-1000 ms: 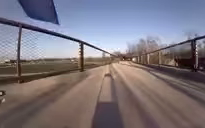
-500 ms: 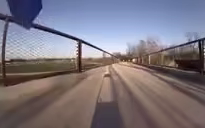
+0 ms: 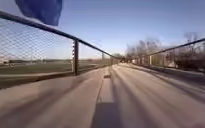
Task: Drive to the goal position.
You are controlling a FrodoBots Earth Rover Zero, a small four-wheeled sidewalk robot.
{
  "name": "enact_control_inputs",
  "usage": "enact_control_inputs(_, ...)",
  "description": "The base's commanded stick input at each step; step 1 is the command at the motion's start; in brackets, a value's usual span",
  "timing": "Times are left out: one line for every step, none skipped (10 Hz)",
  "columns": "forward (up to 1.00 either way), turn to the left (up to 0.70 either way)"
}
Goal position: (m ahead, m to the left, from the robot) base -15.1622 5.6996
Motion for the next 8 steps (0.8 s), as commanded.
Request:
enact_control_inputs(0.70, 0.00)
enact_control_inputs(0.70, 0.00)
enact_control_inputs(0.70, 0.00)
enact_control_inputs(0.70, 0.00)
enact_control_inputs(0.70, 0.00)
enact_control_inputs(0.70, 0.00)
enact_control_inputs(0.70, 0.00)
enact_control_inputs(0.70, 0.00)
